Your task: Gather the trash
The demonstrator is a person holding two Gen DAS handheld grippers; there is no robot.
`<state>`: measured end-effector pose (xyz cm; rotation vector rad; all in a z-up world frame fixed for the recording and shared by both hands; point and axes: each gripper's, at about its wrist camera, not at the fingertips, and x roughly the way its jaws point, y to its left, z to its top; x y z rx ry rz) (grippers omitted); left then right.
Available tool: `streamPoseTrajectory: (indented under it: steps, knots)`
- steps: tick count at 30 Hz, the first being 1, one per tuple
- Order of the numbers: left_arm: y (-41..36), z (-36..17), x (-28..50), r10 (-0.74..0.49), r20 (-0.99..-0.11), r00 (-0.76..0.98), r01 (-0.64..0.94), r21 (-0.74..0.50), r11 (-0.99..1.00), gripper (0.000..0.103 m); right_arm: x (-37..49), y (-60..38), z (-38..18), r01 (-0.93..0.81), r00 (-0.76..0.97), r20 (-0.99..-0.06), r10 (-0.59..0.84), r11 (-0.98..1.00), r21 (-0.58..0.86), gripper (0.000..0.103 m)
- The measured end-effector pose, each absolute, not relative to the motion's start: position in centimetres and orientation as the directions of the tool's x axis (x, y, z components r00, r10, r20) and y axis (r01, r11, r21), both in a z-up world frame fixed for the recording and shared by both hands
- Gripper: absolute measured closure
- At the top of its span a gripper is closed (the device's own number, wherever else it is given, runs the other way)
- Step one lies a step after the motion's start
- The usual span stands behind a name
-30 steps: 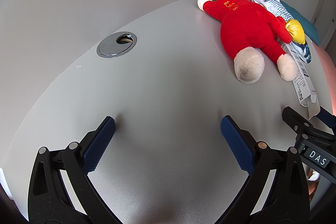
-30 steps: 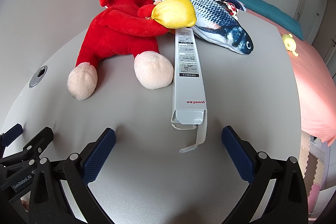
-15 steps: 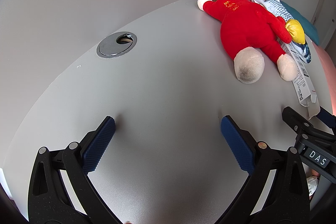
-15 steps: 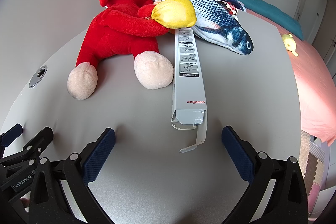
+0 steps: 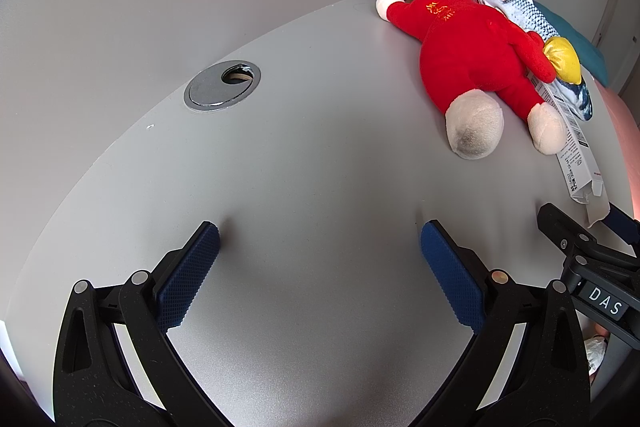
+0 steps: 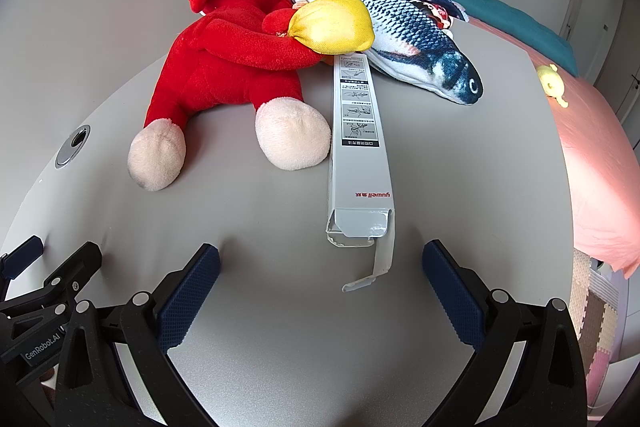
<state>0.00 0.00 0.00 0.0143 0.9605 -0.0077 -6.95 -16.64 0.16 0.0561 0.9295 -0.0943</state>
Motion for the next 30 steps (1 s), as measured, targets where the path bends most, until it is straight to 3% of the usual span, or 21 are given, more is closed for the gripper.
streamPoseTrajectory:
  steps: [10,16,30]
  knots:
    - [-0.5,0.6,-0.3,-0.016,-0.816,0.578,0.016,-0.007,1.0,0.006,-7.5,-17.5,0.9,-0.03,0.594,-0.803,0.049,0.999,0.038,0.002]
    - [-2.4,3.5,-0.7,-0.043,-0.795,0.606,0.039,-0.024,0.999,0.006,-6.6,-20.3,4.2,-0.13,0.647,-0.752,0.127,0.99,0.056,0.002]
    - [-6.9,7.6,6.2,-0.097,-0.766,0.635,0.028,-0.103,0.994,0.006,0.4,-27.4,9.7,-0.243,0.668,-0.712,0.217,0.968,0.067,0.004]
